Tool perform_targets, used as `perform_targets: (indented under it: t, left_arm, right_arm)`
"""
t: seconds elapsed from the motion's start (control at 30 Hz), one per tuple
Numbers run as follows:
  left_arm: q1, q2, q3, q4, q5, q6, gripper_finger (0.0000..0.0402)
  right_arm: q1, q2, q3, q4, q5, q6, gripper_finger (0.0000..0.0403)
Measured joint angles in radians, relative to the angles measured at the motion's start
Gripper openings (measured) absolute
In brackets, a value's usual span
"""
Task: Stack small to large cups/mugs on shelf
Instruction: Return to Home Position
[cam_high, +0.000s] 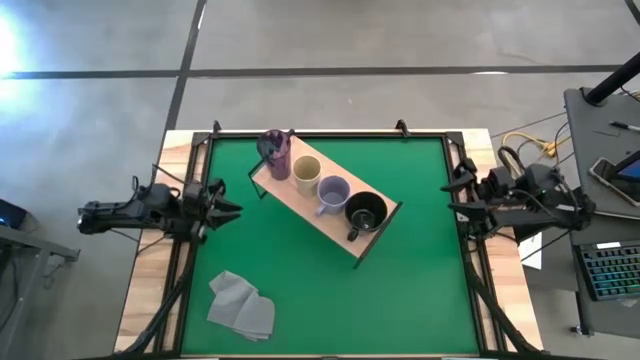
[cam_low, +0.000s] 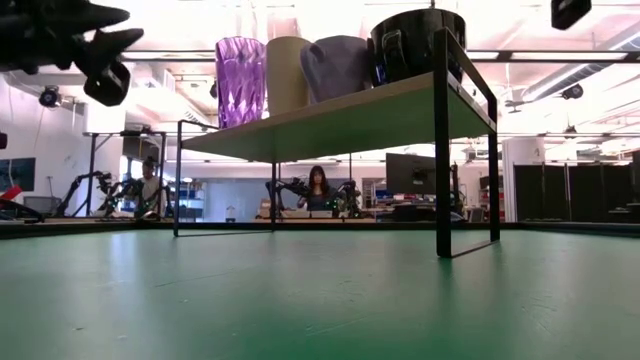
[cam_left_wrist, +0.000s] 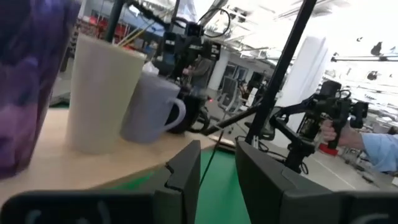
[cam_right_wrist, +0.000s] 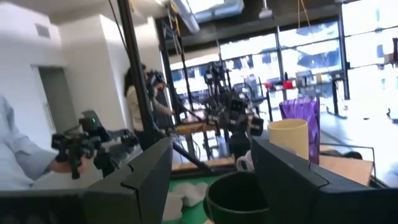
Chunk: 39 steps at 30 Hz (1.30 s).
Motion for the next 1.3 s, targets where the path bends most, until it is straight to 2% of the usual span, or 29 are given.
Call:
perform_targets:
  t: [0.17, 0.4, 0.57, 0.73, 0.83, 0.97, 1.13, 1.3]
  left_arm:
    - [0.000, -0.012, -0.031, 0.001, 0.000, -0.017, 0.0087]
    - [0.000, -0.006, -0.076, 0.014, 0.002, -0.039, 0.0087]
    - [0.000, -0.012, -0.123, 0.039, 0.001, -0.035, 0.0087]
    - [0.000, -0.006, -0.163, 0.062, -0.002, -0.043, 0.0087]
    - [0.000, -0.005, -0.167, 0.070, -0.005, -0.042, 0.0087]
    - [0.000, -0.003, -0.167, 0.068, -0.008, -0.042, 0.0087]
    - [0.000, 0.018, -0.167, 0.066, -0.009, -0.042, 0.0087]
    - [0.000, 0.039, -0.168, 0.063, -0.011, -0.041, 0.0087]
  right_arm:
    - [0.000, -0.114, -0.089, 0.049, 0.000, 0.014, 0.0212]
    - [0.000, -0.084, -0.136, 0.118, 0.014, 0.019, 0.0212]
    - [0.000, -0.112, -0.213, 0.247, 0.018, -0.002, 0.0212]
    - [0.000, -0.109, -0.290, 0.278, 0.048, 0.030, 0.0212]
    - [0.000, -0.110, -0.343, 0.266, 0.085, 0.098, 0.0212]
    - [0.000, -0.111, -0.379, 0.266, 0.083, 0.161, 0.0212]
    - [0.000, -0.111, -0.388, 0.137, 0.099, 0.223, 0.0212]
    - [0.000, -0.111, -0.392, 0.058, 0.220, 0.251, 0.0212]
